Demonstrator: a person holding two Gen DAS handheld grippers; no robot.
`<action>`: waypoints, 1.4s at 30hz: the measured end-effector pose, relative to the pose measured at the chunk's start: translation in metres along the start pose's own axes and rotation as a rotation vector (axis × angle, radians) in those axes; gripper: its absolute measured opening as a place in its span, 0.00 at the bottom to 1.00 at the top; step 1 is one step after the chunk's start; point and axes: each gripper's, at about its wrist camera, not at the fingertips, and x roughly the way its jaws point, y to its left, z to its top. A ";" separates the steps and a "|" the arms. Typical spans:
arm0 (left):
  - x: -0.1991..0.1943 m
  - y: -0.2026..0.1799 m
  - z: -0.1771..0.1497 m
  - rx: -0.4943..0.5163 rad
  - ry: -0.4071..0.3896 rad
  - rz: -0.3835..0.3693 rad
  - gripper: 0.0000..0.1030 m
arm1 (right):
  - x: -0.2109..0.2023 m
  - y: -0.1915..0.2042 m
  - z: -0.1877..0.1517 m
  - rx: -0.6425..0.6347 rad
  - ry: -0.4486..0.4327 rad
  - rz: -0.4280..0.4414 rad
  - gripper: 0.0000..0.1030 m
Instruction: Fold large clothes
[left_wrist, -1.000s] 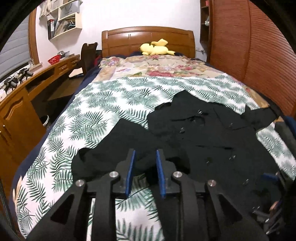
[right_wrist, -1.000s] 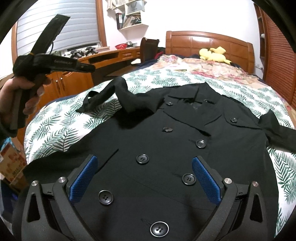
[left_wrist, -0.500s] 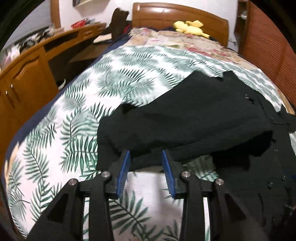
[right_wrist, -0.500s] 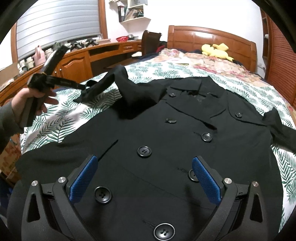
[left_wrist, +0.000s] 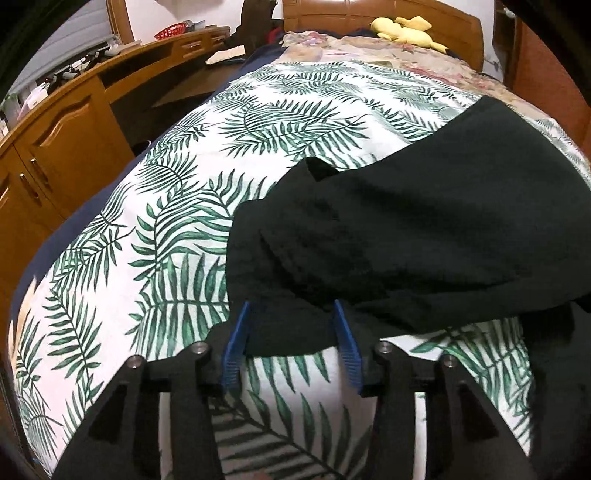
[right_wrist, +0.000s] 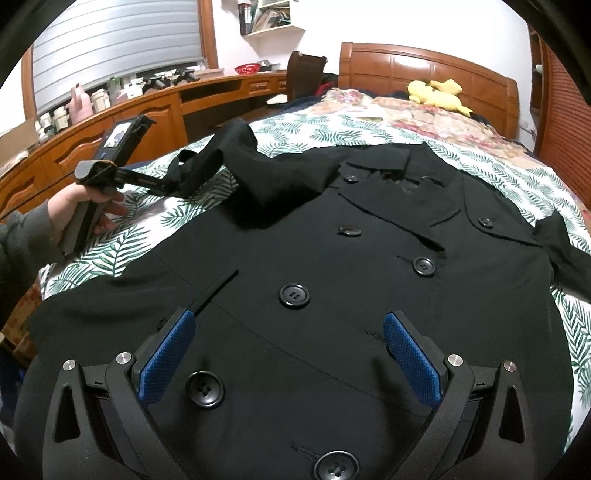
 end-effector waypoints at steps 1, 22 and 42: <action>0.002 0.002 0.001 -0.004 0.002 0.008 0.53 | 0.000 0.000 0.000 -0.001 0.001 0.001 1.00; -0.035 -0.007 0.003 -0.032 -0.074 -0.103 0.12 | 0.000 0.000 -0.001 0.000 0.003 0.001 1.00; -0.251 -0.172 0.007 0.180 -0.391 -0.317 0.07 | -0.077 -0.025 0.013 0.033 -0.150 -0.070 1.00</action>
